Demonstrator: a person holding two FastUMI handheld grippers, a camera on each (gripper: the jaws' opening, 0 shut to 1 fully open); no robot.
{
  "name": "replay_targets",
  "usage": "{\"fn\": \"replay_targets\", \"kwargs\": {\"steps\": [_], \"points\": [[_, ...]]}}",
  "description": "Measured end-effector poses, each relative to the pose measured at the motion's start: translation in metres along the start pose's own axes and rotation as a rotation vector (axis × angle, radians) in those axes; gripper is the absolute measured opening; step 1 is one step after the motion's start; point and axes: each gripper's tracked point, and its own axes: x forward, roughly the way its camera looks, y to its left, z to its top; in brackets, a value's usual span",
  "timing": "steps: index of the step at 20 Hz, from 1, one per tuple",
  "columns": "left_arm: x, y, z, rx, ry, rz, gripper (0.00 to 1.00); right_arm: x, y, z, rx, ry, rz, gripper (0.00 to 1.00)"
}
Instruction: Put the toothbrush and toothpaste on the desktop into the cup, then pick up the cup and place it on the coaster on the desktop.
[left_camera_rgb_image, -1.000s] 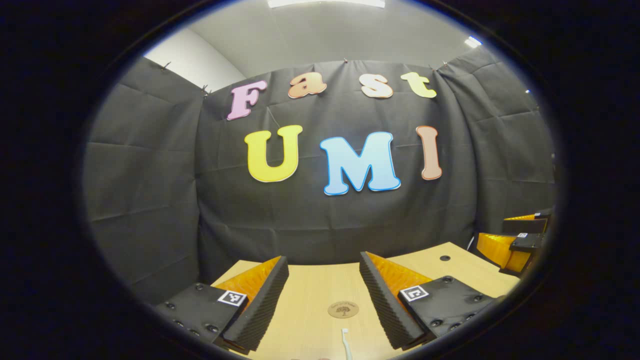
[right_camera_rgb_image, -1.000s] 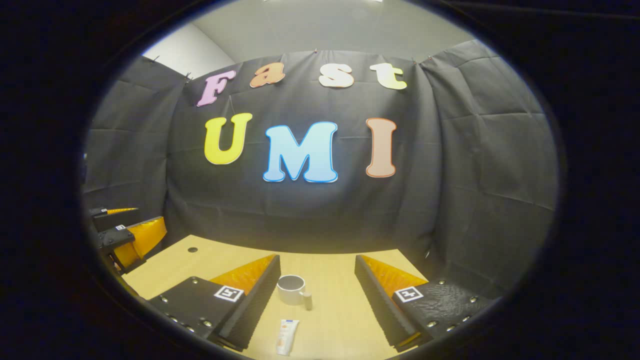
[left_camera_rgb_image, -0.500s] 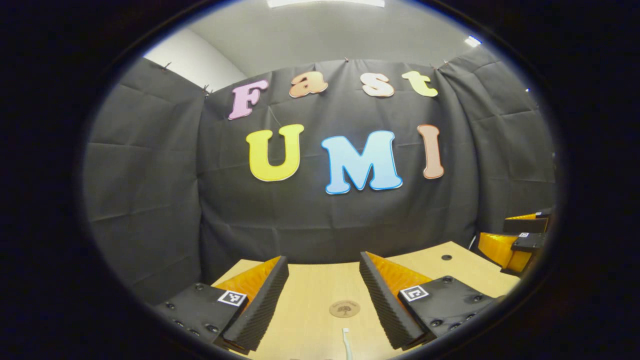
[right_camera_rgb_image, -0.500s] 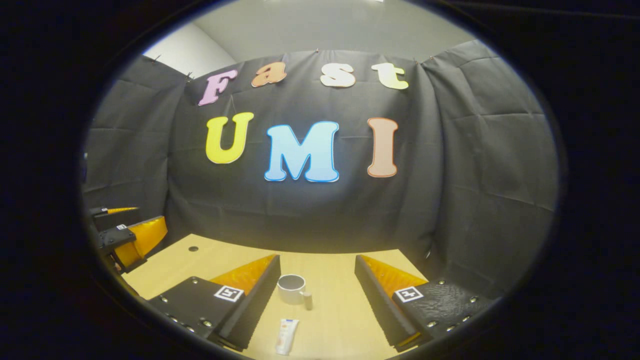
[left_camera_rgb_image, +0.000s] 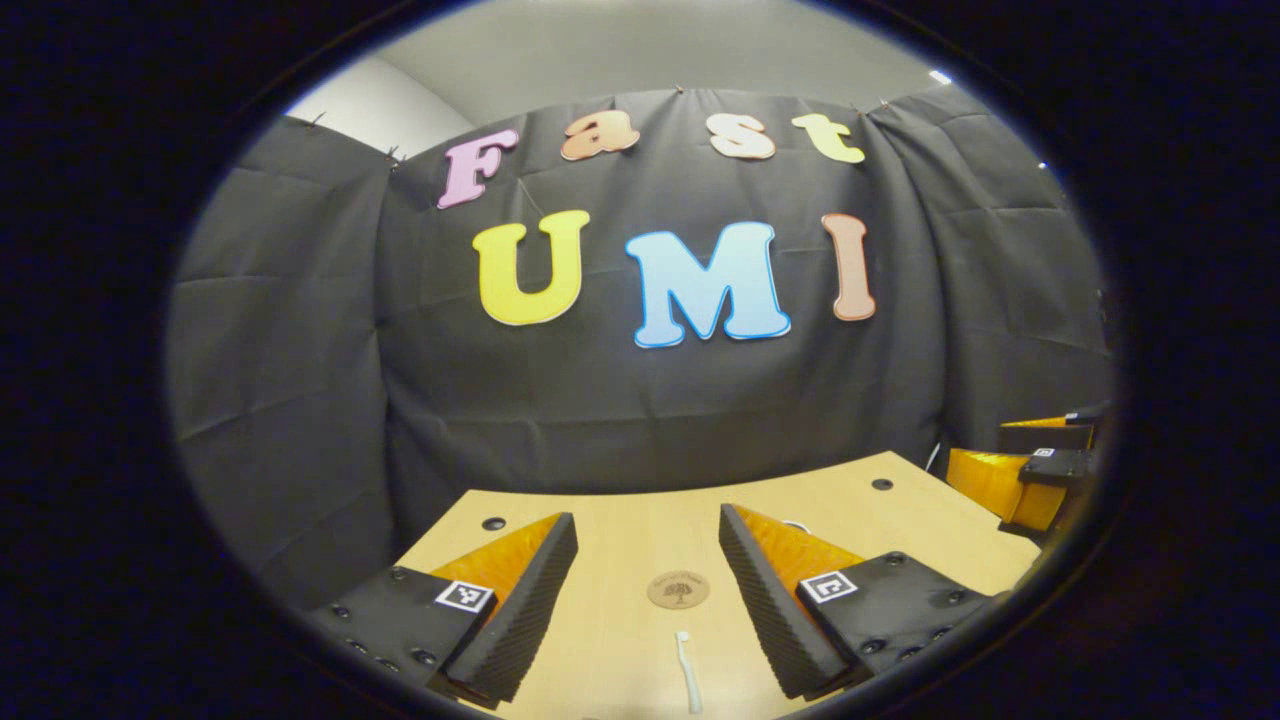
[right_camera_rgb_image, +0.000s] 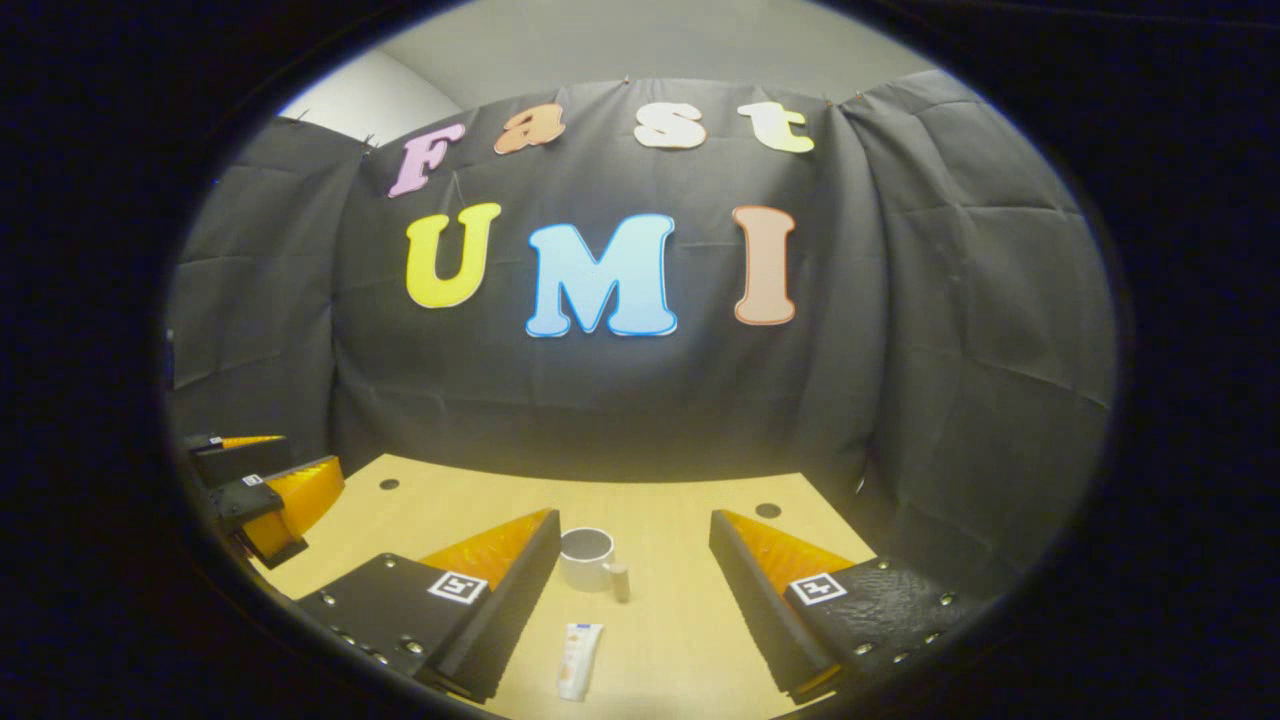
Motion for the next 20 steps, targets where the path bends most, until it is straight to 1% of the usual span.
{"fn": "replay_targets", "kwargs": {"steps": [3,4,5,6,9,10,11,13,15,16,17,18,19,20], "points": [[0.008,-0.003,-0.023,-0.037,0.069,-0.023,0.95,0.003,0.002,-0.018,0.007,0.060,0.013,0.94],[0.011,-0.004,-0.034,-0.044,0.096,-0.027,1.00,0.006,0.005,-0.028,0.007,0.091,0.022,0.94],[0.013,-0.005,-0.043,-0.049,0.124,-0.030,1.00,0.008,0.008,-0.035,0.009,0.118,0.031,0.94],[0.016,-0.005,-0.055,-0.051,0.156,-0.032,0.95,0.011,0.013,-0.043,0.010,0.144,0.043,0.94],[0.023,-0.008,-0.086,-0.054,0.238,-0.039,0.95,0.017,0.024,-0.067,0.012,0.226,0.080,0.94],[0.024,-0.009,-0.097,-0.058,0.269,-0.049,0.96,0.020,0.028,-0.076,0.009,0.250,0.092,0.94],[0.026,-0.012,-0.106,-0.060,0.295,-0.059,1.00,0.023,0.031,-0.085,0.004,0.281,0.103,0.94],[0.029,-0.015,-0.130,-0.062,0.358,-0.072,0.91,0.029,0.035,-0.103,0.004,0.338,0.115,0.94],[0.031,-0.018,-0.150,-0.068,0.413,-0.084,1.00,0.035,0.040,-0.122,0.015,0.407,0.126,0.94],[0.032,-0.020,-0.161,-0.071,0.442,-0.092,1.00,0.037,0.041,-0.135,0.020,0.446,0.131,0.96],[0.030,-0.021,-0.169,-0.073,0.473,-0.101,0.96,0.038,0.042,-0.149,0.021,0.493,0.141,0.94],[0.028,-0.022,-0.176,-0.074,0.505,-0.109,1.00,0.040,0.043,-0.161,0.019,0.532,0.147,0.95],[0.027,-0.025,-0.185,-0.079,0.533,-0.118,0.97,0.042,0.045,-0.174,0.016,0.574,0.154,0.94],[0.028,-0.028,-0.195,-0.087,0.562,-0.128,0.97,0.045,0.046,-0.184,0.014,0.608,0.159,0.94]]}}
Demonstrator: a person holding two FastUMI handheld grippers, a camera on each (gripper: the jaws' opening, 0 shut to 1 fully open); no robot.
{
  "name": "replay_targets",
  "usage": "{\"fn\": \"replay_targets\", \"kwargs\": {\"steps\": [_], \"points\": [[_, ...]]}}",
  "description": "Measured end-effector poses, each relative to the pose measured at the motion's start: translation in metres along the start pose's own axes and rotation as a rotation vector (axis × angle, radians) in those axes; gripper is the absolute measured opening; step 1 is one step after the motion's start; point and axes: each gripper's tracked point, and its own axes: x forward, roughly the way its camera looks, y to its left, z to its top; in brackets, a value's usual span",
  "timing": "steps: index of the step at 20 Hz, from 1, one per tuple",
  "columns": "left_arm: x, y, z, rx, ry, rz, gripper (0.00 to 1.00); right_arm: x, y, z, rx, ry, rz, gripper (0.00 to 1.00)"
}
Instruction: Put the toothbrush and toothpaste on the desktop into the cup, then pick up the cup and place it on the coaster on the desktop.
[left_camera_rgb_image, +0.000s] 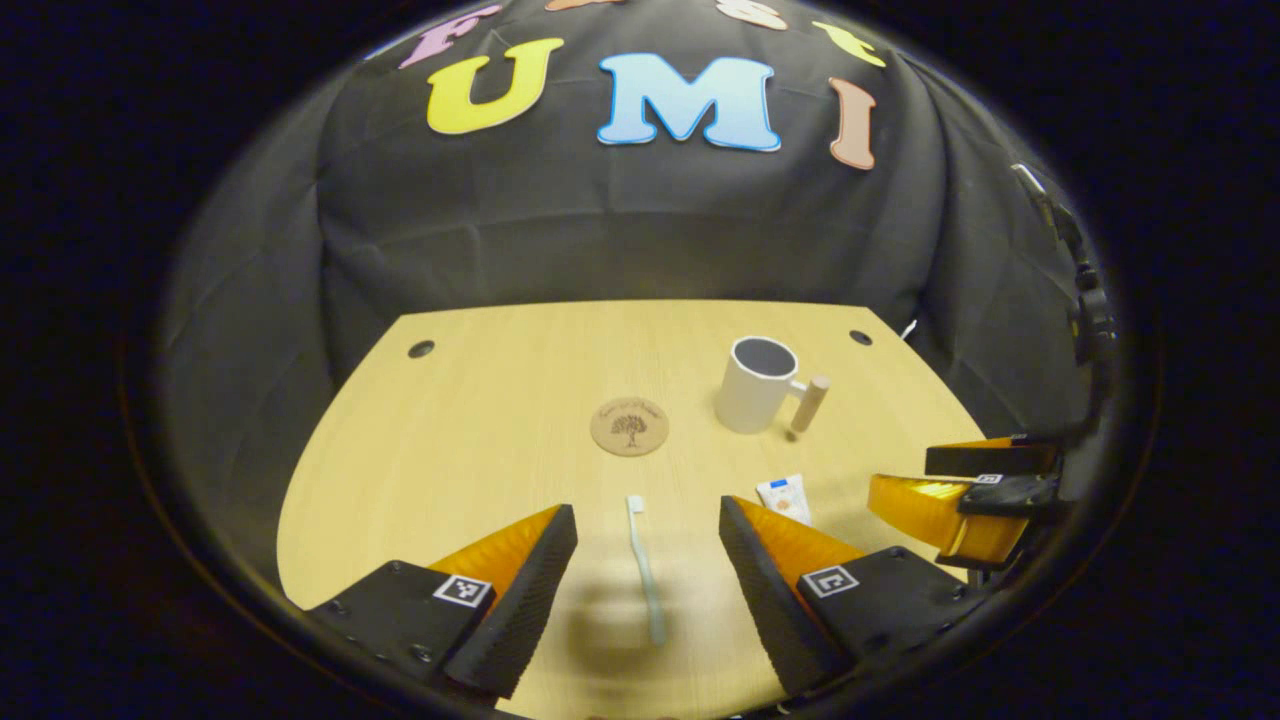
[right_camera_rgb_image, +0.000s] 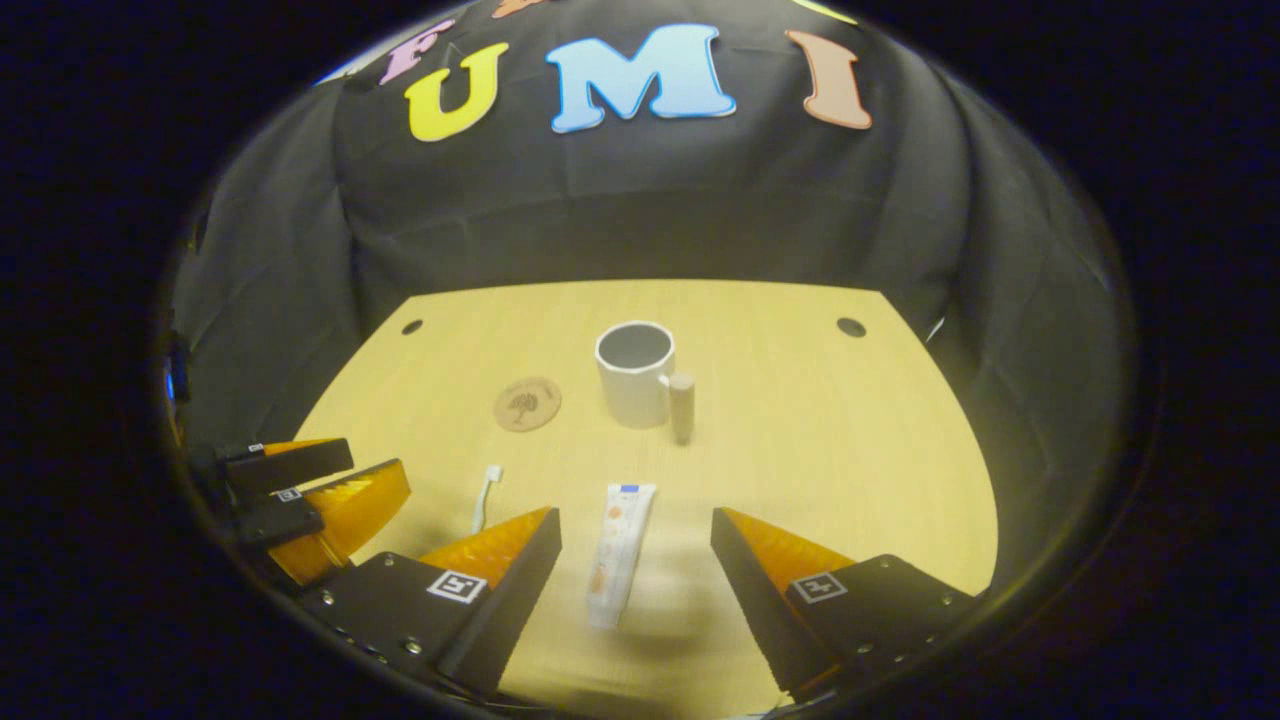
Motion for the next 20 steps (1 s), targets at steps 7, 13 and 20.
{"fn": "replay_targets", "kwargs": {"steps": [7,13,20], "points": [[0.040,0.006,-0.054,-0.039,0.201,0.003,0.97,0.043,0.011,-0.034,0.059,0.221,0.025,0.96],[0.067,0.010,-0.092,-0.113,0.360,-0.007,0.98,0.063,0.007,-0.048,0.084,0.361,0.007,0.96],[0.087,0.011,-0.117,-0.090,0.499,0.040,0.98,0.074,0.003,-0.070,0.064,0.499,-0.010,0.96]]}}
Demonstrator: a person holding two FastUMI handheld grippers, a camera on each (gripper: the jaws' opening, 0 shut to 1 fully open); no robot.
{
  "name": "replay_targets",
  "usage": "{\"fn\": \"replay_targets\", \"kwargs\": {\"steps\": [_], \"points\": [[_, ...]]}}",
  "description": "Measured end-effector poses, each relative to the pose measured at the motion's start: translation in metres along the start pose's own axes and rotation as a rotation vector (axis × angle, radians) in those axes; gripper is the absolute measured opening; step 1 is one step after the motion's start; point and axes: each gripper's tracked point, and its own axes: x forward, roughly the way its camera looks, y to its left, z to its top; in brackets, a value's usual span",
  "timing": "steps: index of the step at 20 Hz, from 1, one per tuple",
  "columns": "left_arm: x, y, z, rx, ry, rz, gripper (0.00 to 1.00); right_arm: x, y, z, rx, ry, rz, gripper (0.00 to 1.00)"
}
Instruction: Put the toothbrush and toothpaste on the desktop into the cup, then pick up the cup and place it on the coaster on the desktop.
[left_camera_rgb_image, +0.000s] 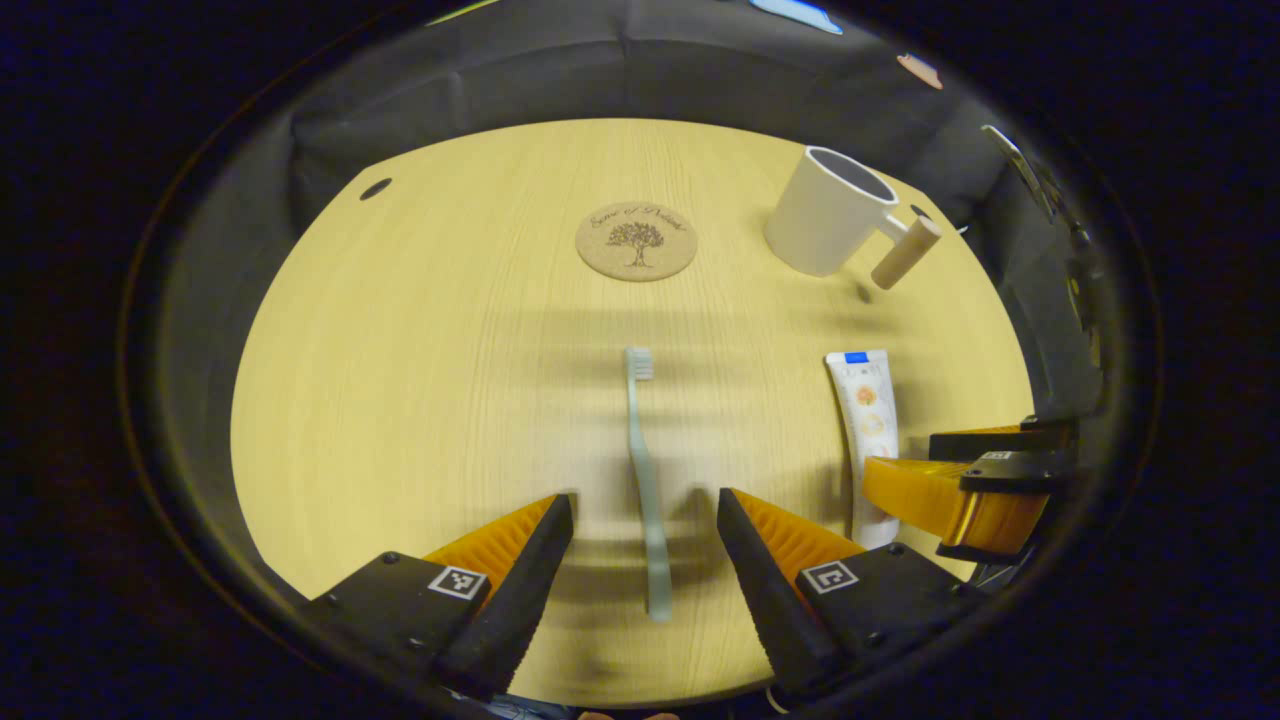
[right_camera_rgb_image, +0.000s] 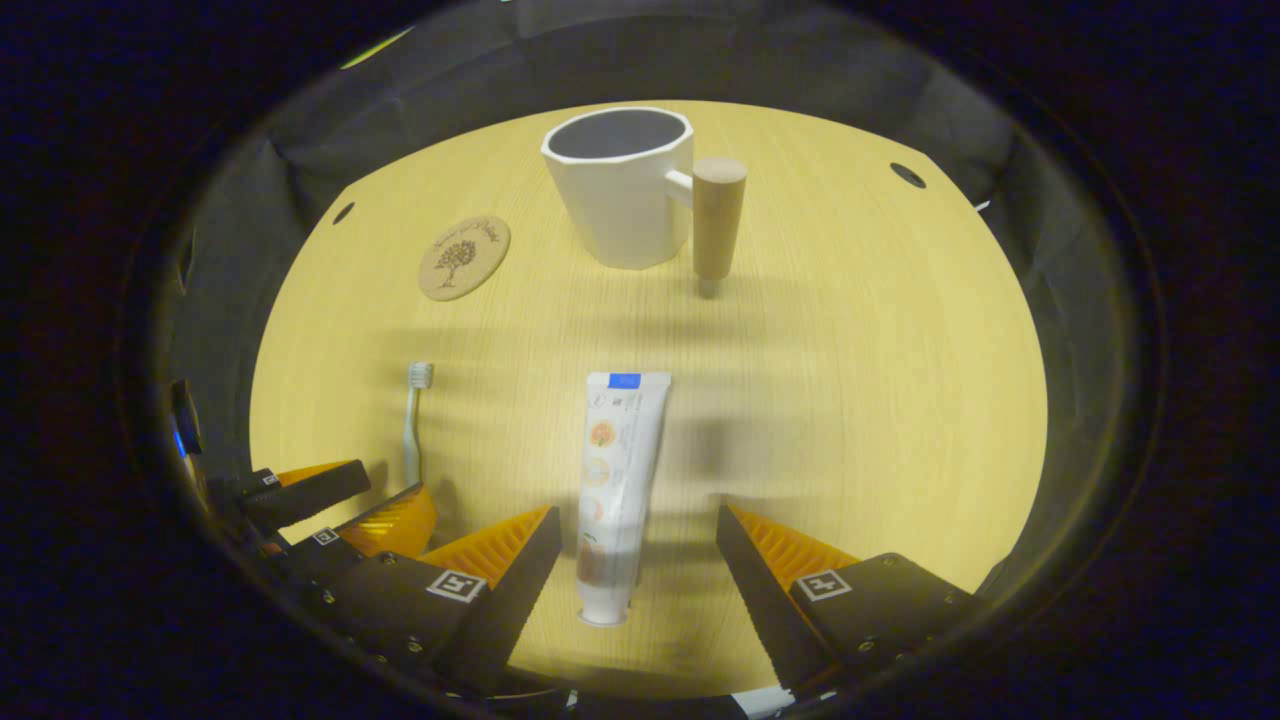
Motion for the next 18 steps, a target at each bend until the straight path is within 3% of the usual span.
{"fn": "replay_targets", "kwargs": {"steps": [5,9,10,18], "points": [[0.012,0.010,-0.015,-0.026,0.083,0.038,1.00,0.010,-0.003,-0.008,-0.005,0.075,-0.021,0.96],[0.012,0.010,-0.015,0.007,0.105,0.052,0.93,0.016,-0.010,-0.013,-0.022,0.114,-0.068,0.97],[0.012,0.015,-0.015,-0.005,0.104,0.055,0.96,0.019,-0.008,-0.012,-0.024,0.097,-0.076,0.97],[0.008,0.019,-0.013,-0.009,0.114,0.059,0.94,0.018,-0.010,-0.016,0.025,0.146,-0.084,0.98]]}}
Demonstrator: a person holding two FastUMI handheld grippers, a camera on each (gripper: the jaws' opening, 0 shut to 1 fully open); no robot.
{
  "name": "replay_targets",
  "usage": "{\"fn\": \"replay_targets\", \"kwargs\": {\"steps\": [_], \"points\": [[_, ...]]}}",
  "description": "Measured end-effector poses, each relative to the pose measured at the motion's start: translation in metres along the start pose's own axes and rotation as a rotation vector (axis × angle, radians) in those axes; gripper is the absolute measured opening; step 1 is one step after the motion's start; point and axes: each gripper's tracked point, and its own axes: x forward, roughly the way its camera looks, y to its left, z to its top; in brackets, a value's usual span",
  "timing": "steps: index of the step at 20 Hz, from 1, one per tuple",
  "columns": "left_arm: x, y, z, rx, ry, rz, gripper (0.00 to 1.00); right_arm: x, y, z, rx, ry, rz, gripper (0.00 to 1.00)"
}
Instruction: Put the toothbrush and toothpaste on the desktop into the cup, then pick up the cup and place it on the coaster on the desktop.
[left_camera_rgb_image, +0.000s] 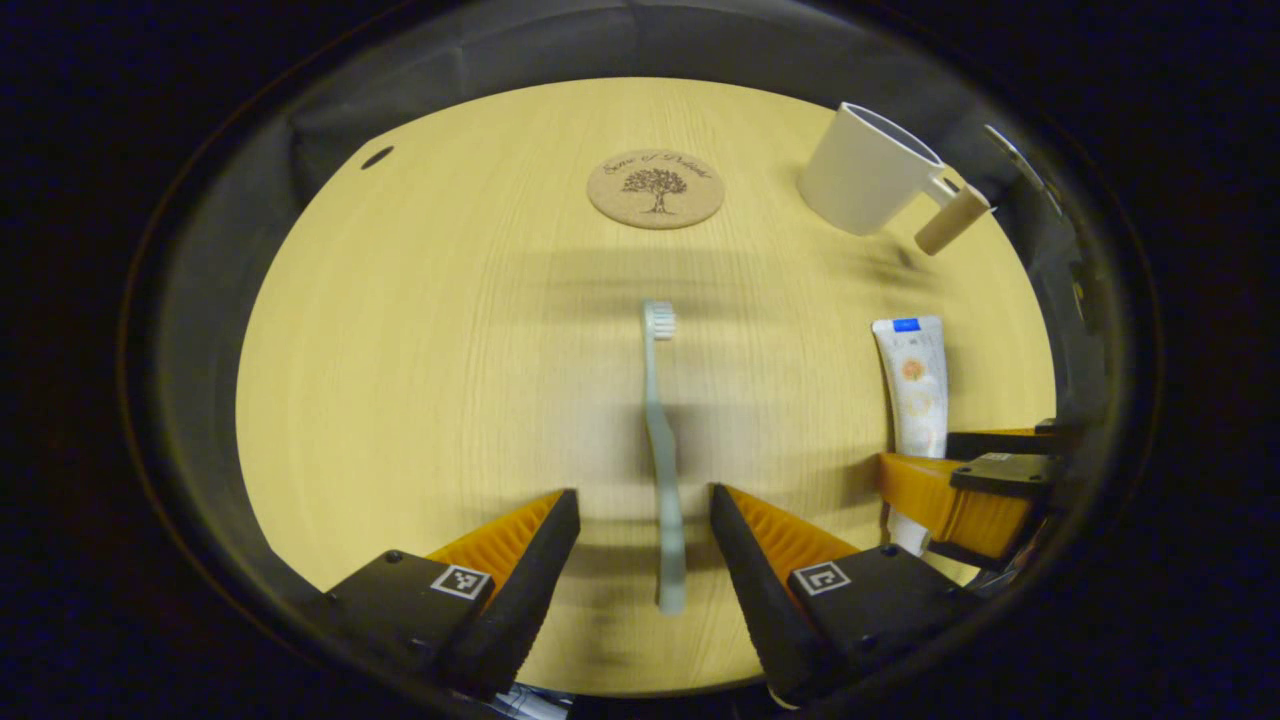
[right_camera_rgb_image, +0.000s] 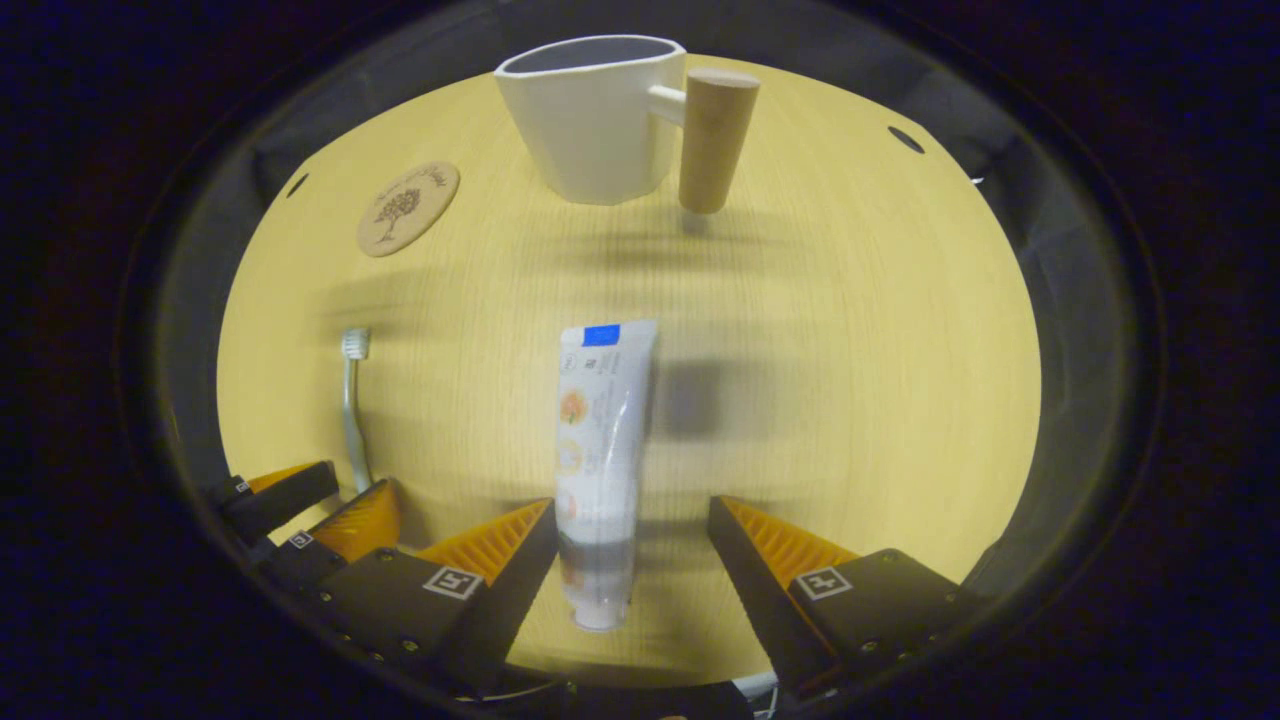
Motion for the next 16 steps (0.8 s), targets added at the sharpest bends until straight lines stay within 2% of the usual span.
{"fn": "replay_targets", "kwargs": {"steps": [1,3,4,5,7,8,9,10,12,13,14,15,16], "points": [[0.000,0.001,0.001,0.004,-0.003,0.002,0.94,0.000,-0.001,-0.001,0.006,0.011,-0.001,0.98],[0.002,0.000,0.001,0.015,0.005,0.002,0.86,-0.001,-0.001,-0.001,0.020,0.020,-0.004,0.96],[0.002,-0.001,0.001,0.022,0.007,-0.002,0.75,0.000,-0.003,0.001,0.029,0.017,-0.007,0.95],[0.002,-0.001,0.001,0.025,0.010,-0.003,0.65,0.000,-0.005,0.001,0.041,0.016,-0.012,0.83],[0.002,-0.002,0.001,0.027,0.011,-0.006,0.48,-0.002,-0.011,0.003,0.045,0.011,-0.015,0.66],[0.001,-0.002,0.001,0.026,0.013,-0.008,0.36,0.001,-0.012,0.000,0.045,0.010,-0.012,0.60],[0.001,-0.003,0.001,0.024,0.013,-0.007,0.29,-0.002,-0.016,0.001,0.040,0.002,-0.012,0.51],[0.001,-0.002,0.000,0.027,0.013,-0.007,0.24,-0.001,-0.015,0.001,0.034,-0.002,-0.003,0.42],[0.000,-0.002,0.002,0.021,0.003,-0.009,0.25,-0.001,-0.018,-0.001,0.014,-0.020,-0.009,0.39],[0.000,-0.003,0.000,0.010,0.010,-0.011,0.19,-0.002,-0.018,0.000,0.014,-0.035,-0.011,0.32],[0.002,-0.004,0.002,0.013,0.002,-0.012,0.13,-0.002,-0.019,0.002,0.022,-0.056,-0.014,0.33],[0.001,-0.004,0.001,0.026,0.009,-0.011,0.13,-0.005,-0.019,0.001,0.031,-0.058,-0.012,0.24],[0.002,-0.003,0.000,0.027,0.000,-0.012,0.13,-0.004,-0.020,0.003,0.046,-0.077,-0.013,0.24]]}}
